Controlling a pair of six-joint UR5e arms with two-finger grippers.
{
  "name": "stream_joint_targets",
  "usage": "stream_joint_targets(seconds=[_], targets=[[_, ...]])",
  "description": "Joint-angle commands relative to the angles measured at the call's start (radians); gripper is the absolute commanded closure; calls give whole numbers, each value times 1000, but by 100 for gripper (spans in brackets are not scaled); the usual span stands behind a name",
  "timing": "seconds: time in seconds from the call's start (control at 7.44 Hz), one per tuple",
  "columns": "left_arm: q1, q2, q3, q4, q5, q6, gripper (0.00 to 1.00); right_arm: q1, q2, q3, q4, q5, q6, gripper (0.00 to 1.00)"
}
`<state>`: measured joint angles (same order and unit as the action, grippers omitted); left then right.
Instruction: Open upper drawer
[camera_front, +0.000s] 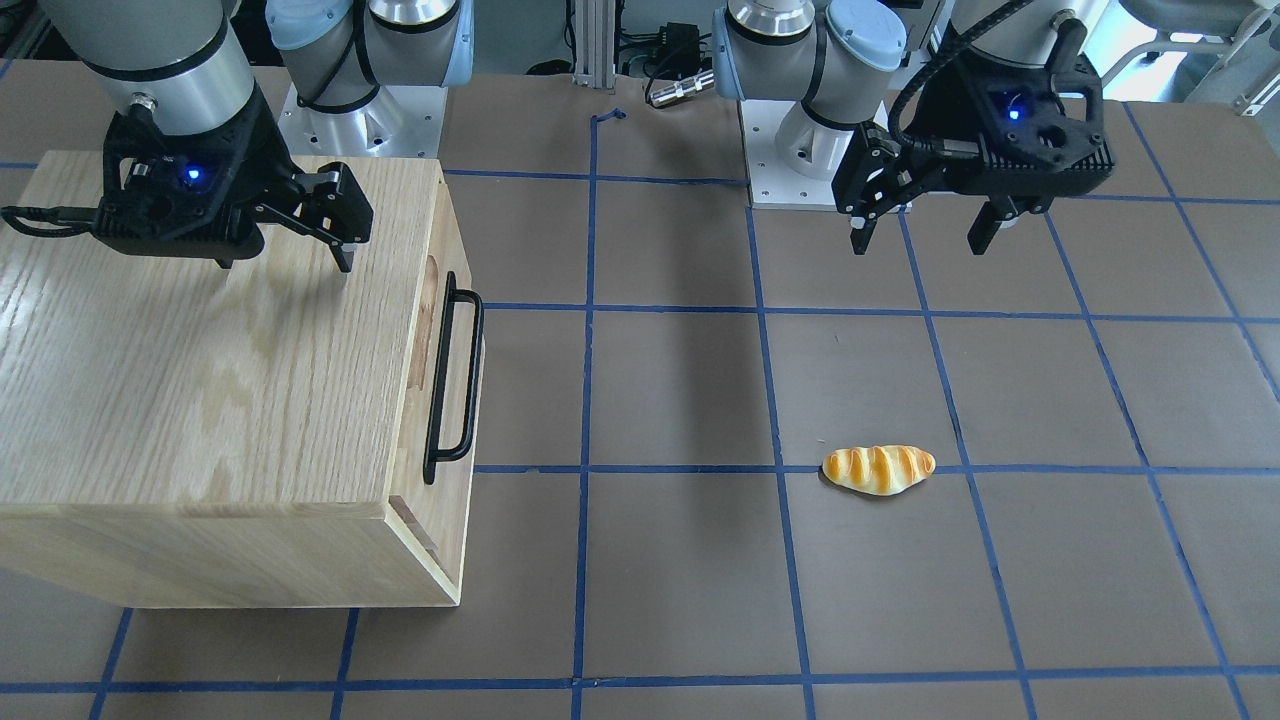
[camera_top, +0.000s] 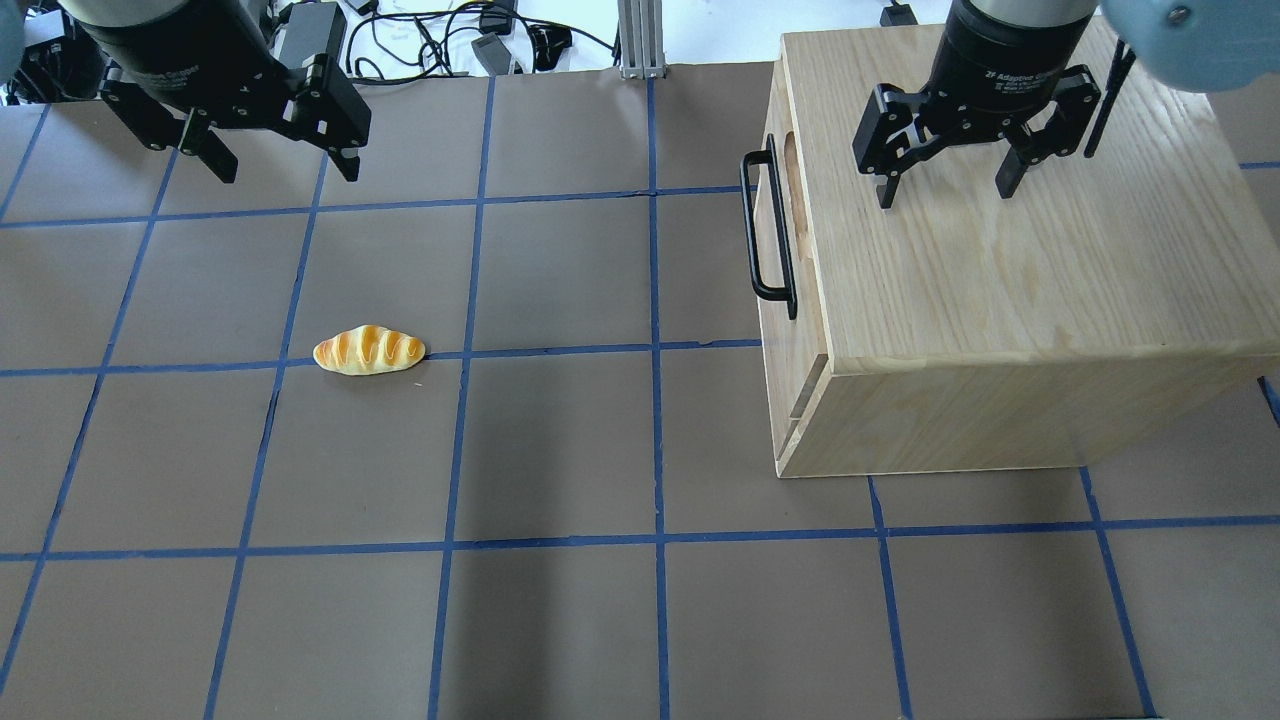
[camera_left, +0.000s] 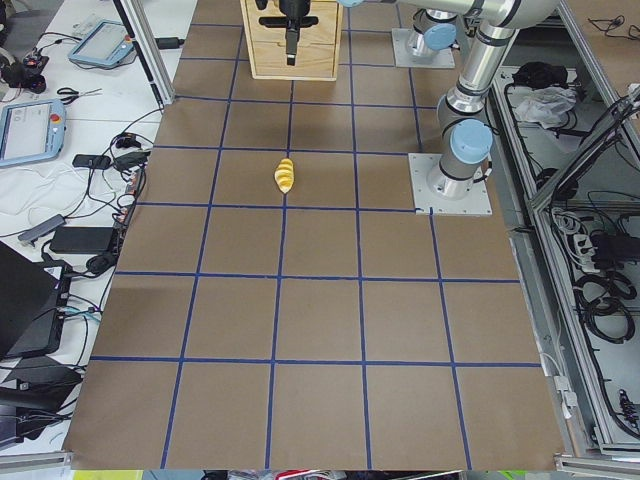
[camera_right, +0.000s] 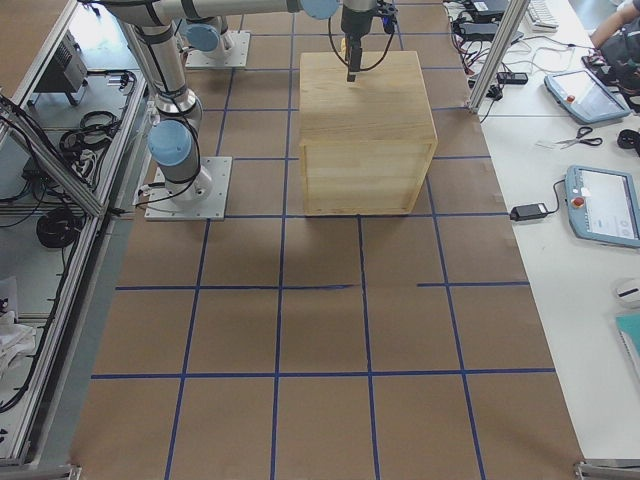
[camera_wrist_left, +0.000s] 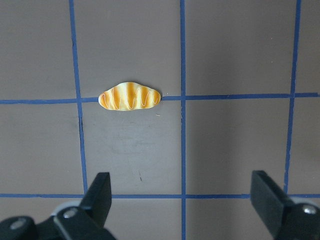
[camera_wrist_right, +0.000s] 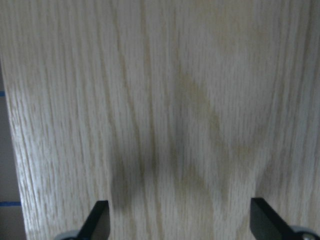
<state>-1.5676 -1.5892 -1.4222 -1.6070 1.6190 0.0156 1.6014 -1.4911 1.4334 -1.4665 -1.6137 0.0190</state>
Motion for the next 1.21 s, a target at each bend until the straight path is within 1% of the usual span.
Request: stream_joint_targets(seconds=[0.0, 0.54, 0.81, 1.07], targets=[[-2, -2, -1, 4, 1, 0, 0, -1, 0, -1, 0, 0, 1, 0], [-3, -14, -12, 13, -1, 0, 0, 0, 0, 1, 0, 0, -1, 0], [-40, -8, -38, 71, 1, 0, 0, 0, 0, -1, 0, 0, 1, 0], [-40, -15, -49, 68, 2, -13, 0, 0, 0, -1, 0, 0, 1, 0]])
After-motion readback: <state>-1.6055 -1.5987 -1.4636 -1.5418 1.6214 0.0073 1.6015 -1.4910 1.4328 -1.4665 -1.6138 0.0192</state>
